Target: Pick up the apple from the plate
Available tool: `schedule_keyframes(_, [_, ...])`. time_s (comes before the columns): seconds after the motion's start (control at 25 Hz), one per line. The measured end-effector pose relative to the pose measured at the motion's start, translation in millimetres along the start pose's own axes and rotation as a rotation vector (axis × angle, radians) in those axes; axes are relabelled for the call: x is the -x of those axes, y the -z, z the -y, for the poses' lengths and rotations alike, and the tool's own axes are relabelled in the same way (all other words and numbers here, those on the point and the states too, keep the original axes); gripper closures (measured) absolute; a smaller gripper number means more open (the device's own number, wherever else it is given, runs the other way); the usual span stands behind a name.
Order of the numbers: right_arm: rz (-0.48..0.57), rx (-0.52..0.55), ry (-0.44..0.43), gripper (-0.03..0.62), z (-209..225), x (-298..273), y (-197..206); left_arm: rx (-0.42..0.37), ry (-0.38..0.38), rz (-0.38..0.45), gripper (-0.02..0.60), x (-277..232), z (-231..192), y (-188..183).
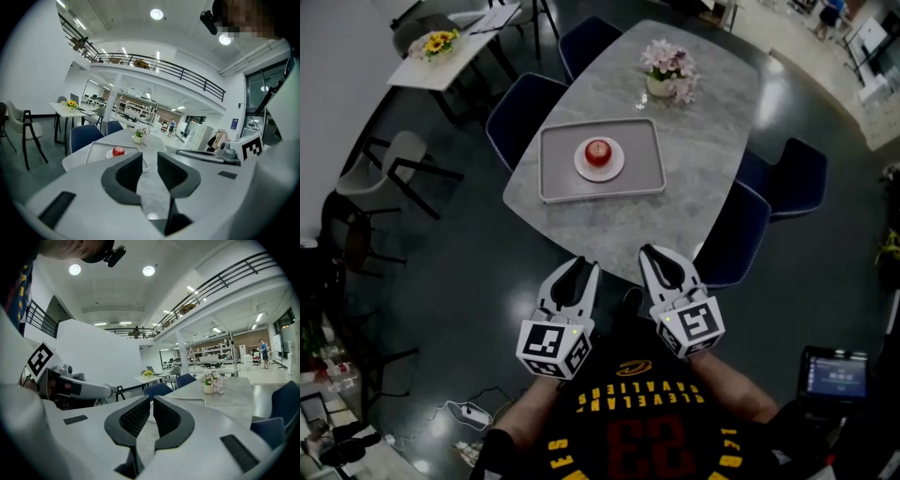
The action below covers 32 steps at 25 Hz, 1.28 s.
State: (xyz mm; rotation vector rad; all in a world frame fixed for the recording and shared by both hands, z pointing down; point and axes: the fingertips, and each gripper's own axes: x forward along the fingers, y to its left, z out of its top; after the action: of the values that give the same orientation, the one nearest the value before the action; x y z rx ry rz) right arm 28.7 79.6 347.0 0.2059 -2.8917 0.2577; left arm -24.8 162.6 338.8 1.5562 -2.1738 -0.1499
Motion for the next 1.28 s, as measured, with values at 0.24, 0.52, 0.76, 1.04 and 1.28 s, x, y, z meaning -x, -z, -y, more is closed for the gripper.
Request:
schedule_keyframes(0.24, [0.024,-0.002,-0.028,0.586,29.8,-24.9,-23.6,-0.011,-0.042,0.040,0.480,-28.1,-6.5,-29.1])
schedule_keyframes(0.52, [-0.015,-0.038,-0.026,0.556,55.9,-47.5,-19.3,-0.027,-0.058,0.042,0.480,-55.3,-14.9,-40.4])
schedule_keyframes(0.76, [-0.050,-0.070,0.009,0.549,73.1,-75.3,-9.7,-0.037,-0.060,0.012,0.480,-85.3,-47.1,-43.8])
schedule_keyframes(1.04, [-0.102,-0.148,0.121,0.549,106.1,-119.7,-0.4,-0.041,0.028,-0.083,0.480,-143.5,-94.6,-47.9])
schedule_keyframes(1.28, [-0.153,-0.204,0.191,0.549,121.2,-164.6,8.1,-0.032,0.053,-0.169,0.480,-187.6,-155.8,-52.7])
